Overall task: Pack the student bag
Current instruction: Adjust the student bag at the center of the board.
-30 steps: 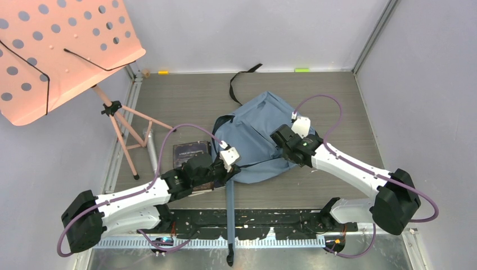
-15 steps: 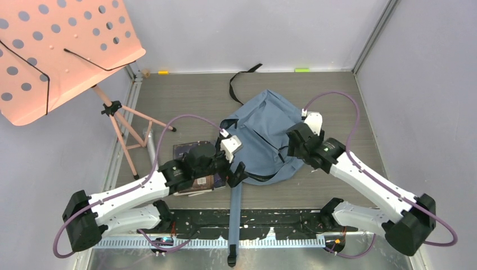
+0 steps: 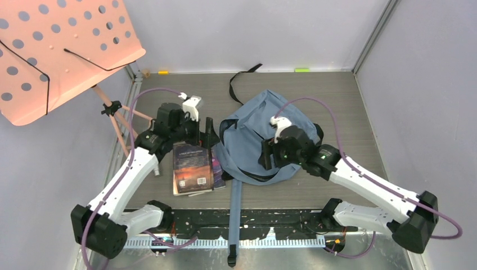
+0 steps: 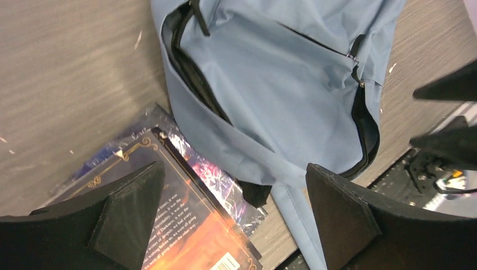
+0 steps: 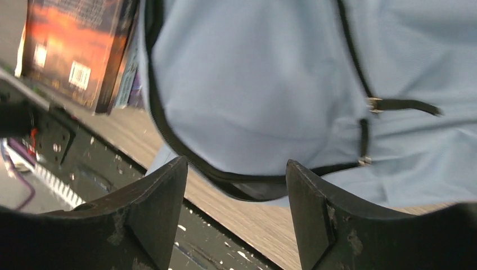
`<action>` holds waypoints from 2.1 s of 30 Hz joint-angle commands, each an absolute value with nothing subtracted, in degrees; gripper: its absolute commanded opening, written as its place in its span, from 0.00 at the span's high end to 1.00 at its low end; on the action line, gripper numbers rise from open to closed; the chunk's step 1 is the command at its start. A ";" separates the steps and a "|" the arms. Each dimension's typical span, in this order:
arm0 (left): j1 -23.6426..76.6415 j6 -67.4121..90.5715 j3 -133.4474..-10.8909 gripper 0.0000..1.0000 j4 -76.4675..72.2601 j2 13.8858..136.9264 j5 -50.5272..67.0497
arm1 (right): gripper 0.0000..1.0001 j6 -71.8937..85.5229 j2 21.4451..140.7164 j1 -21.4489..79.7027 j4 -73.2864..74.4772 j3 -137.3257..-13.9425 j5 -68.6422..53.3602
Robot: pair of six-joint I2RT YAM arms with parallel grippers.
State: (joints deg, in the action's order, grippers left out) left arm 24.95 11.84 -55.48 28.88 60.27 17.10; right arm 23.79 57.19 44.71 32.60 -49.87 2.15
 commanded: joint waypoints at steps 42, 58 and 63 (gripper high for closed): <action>14.24 14.50 -55.55 0.00 32.74 67.52 30.52 | 0.61 18.38 77.19 62.13 24.04 -55.47 6.79; 14.32 20.83 -51.52 0.07 27.35 66.56 32.78 | 0.95 20.14 81.40 63.46 21.93 -55.74 18.79; 14.69 30.30 -45.46 0.10 18.19 65.34 33.21 | 0.99 22.37 75.48 63.53 22.59 -54.97 28.59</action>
